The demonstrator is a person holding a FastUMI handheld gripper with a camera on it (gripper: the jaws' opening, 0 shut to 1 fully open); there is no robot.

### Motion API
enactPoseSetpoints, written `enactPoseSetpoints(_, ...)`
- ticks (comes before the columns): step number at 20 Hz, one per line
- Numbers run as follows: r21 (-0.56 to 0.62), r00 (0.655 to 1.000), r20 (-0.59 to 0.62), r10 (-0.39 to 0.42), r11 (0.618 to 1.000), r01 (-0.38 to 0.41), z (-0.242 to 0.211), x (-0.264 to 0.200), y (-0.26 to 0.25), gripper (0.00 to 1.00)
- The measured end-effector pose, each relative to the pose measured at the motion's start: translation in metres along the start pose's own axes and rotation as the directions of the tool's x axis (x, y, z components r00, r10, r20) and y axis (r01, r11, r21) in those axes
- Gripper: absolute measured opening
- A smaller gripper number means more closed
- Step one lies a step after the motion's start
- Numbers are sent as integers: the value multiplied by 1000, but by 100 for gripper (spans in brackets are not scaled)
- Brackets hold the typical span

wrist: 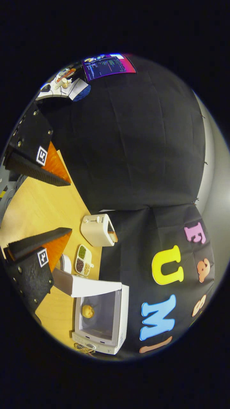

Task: Open the microwave, put the food inside, and close the microwave door.

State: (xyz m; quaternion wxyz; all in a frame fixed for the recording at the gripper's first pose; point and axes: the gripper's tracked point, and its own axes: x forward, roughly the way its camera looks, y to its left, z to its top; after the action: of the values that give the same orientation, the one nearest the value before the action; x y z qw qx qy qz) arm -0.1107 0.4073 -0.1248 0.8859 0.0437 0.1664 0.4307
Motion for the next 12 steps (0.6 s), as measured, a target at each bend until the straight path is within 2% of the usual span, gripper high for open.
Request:
enactPoseSetpoints(1,3,1000,-16,-8,1000,8,-4,2,-2,73)
enactPoseSetpoints(2,5,999,-22,-27,1000,27,-8,4,-6,53)
enactPoseSetpoints(4,5,996,-28,-85,996,85,-12,5,-22,24)
enactPoseSetpoints(6,24,995,-59,-75,997,76,-17,11,-25,3)
enactPoseSetpoints(11,44,988,-68,-142,988,145,-18,8,-58,4)
enactPoseSetpoints(12,67,990,-71,-124,989,129,-20,8,-58,4)
